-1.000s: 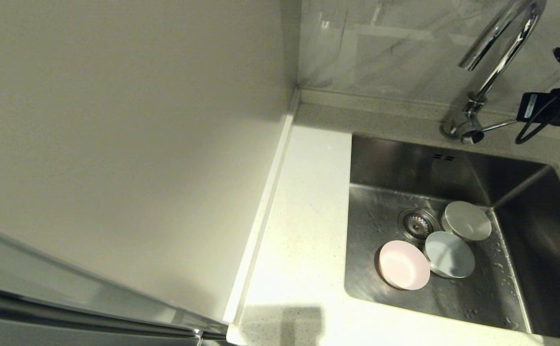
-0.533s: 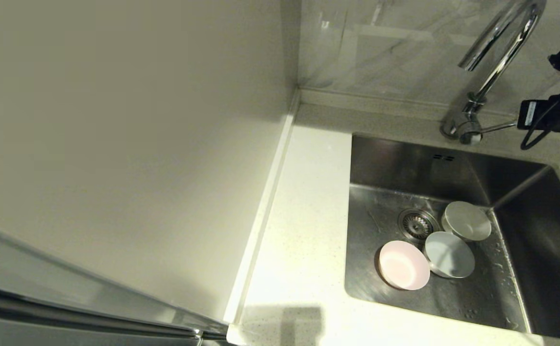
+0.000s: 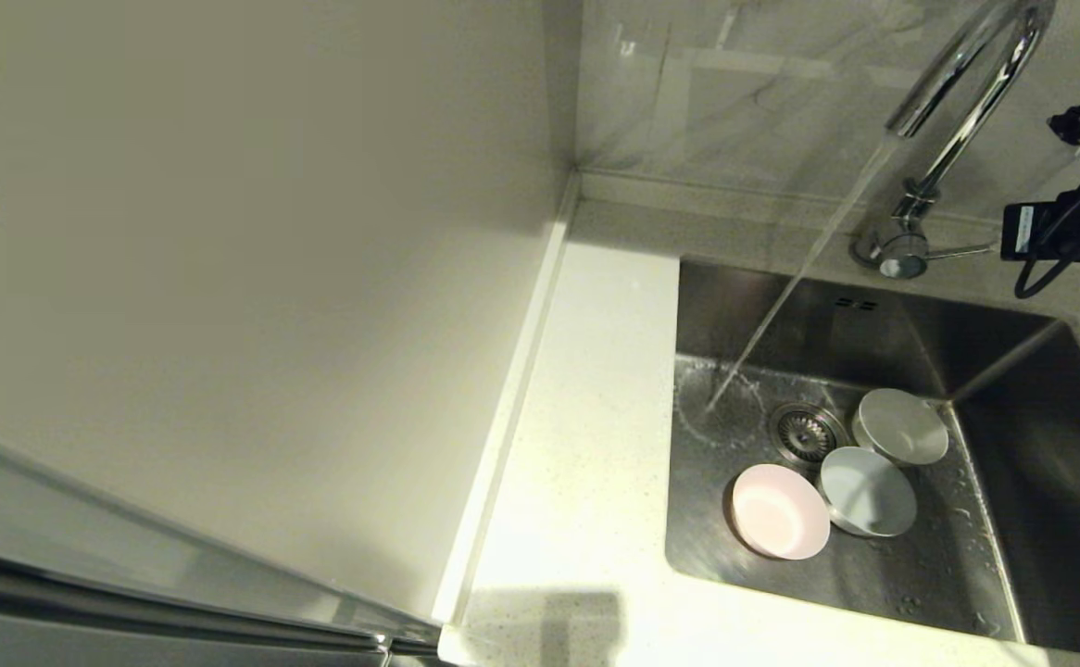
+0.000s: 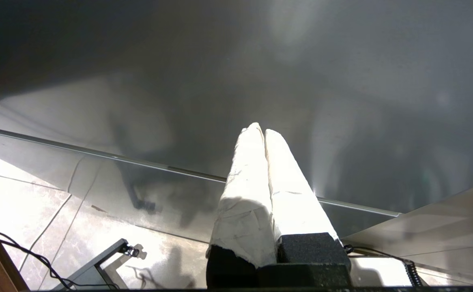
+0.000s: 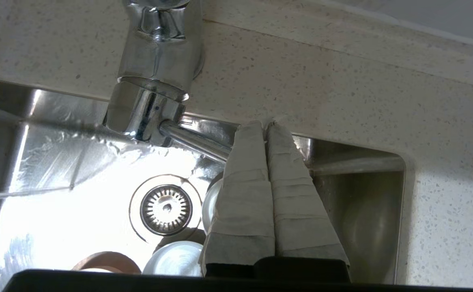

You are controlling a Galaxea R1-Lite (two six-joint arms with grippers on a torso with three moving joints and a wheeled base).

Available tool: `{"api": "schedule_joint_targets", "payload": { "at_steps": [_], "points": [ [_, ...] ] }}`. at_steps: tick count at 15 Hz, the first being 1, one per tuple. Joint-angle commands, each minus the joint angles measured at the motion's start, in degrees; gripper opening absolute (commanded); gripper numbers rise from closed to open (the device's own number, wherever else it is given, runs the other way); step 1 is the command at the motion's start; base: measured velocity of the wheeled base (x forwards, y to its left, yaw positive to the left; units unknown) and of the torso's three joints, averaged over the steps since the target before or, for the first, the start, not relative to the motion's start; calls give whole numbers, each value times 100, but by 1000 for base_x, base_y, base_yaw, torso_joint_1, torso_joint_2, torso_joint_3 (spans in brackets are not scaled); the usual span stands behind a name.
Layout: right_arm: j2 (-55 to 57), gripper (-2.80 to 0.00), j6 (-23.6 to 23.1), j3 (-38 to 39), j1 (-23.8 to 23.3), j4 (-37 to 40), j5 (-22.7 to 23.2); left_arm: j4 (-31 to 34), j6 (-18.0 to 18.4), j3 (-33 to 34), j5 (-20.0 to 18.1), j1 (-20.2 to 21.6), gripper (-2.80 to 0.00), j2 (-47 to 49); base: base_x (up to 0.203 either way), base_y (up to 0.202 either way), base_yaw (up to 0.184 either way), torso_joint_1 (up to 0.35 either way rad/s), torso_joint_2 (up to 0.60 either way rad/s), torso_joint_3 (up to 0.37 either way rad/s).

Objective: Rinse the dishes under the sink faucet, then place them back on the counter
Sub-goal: Wait for the water to rinse the bowl

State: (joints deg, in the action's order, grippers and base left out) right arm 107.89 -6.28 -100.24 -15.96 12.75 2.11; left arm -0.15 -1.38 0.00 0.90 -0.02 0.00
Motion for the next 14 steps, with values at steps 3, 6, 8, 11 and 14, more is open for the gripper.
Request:
{"api": "schedule_joint_targets", "payload": {
  "at_steps": [3, 6, 8, 11, 14],
  "points": [
    [-285, -280, 66, -79, -131, -43, -52, -2, -3, 0, 5, -6, -280, -18, 0, 0, 0, 0, 0, 0],
    [-916, -280, 56, 138, -352, -50, -190, -2, -3, 0, 6, 2, -280, -18, 0, 0, 0, 0, 0, 0],
    [-1500, -280, 5, 707, -422, -132, -870, -2, -3, 0, -2, 0, -280, -18, 0, 0, 0, 0, 0, 0],
    [-2566, -280, 4, 2342, -431, -339, -1261, -2, -3, 0, -2, 2, -280, -18, 0, 0, 0, 0, 0, 0],
    [-4238, -280, -10, 4307, -408, -420, -1196, -2, -3, 0, -2, -2, -280, -18, 0, 0, 0, 0, 0, 0]
  ]
}}
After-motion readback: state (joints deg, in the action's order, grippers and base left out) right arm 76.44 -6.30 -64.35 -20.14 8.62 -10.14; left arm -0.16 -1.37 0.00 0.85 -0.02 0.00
